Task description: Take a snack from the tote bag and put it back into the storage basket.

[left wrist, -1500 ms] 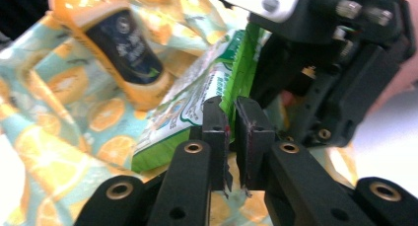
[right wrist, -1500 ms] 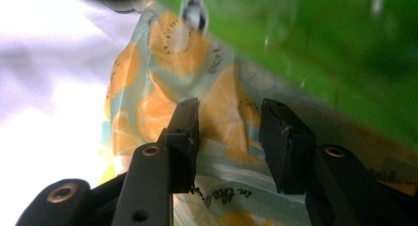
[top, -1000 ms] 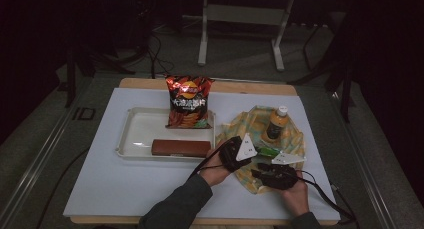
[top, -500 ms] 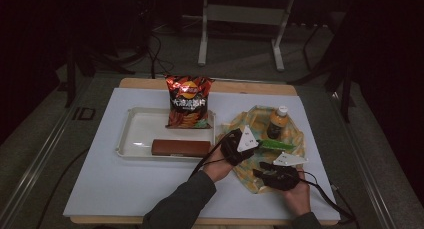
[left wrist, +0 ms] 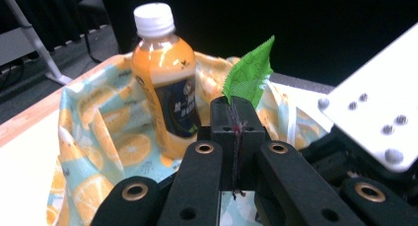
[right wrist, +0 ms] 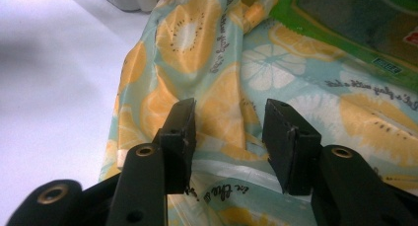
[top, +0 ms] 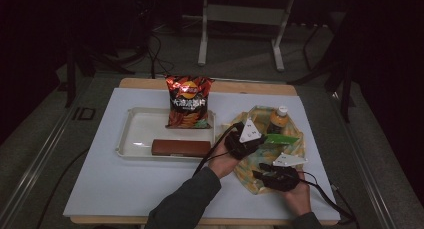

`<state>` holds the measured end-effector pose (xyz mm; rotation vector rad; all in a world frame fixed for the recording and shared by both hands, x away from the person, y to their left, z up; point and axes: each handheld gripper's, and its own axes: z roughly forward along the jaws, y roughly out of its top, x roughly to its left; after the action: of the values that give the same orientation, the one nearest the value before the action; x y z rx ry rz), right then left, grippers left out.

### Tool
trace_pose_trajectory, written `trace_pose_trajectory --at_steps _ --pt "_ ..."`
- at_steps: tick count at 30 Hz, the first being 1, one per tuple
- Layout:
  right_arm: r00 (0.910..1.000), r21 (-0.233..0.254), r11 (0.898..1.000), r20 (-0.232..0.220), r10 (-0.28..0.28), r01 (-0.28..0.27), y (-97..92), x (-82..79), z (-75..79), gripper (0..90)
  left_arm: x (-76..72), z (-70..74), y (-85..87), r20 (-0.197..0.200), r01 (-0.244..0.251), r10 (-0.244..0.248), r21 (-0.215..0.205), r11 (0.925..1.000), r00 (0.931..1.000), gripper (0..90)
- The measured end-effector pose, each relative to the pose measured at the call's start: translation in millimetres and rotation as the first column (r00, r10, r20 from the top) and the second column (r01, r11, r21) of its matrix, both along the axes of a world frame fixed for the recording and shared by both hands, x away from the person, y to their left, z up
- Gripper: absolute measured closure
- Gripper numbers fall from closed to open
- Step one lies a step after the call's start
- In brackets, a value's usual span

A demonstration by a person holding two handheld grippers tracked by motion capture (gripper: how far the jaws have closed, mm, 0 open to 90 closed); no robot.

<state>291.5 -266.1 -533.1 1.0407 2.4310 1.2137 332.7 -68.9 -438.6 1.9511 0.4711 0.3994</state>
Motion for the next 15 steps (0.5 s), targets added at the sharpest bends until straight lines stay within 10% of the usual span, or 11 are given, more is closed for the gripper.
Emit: trace_pose_trajectory --at_steps 15 --pt "0.9999 -0.007 1.0 -0.009 0.014 -0.014 2.3 0.8 -3.0 55.9 -2.1 19.5 0.3 0.001 0.017 -0.017 -0.077 0.9969 0.9999 89.8"
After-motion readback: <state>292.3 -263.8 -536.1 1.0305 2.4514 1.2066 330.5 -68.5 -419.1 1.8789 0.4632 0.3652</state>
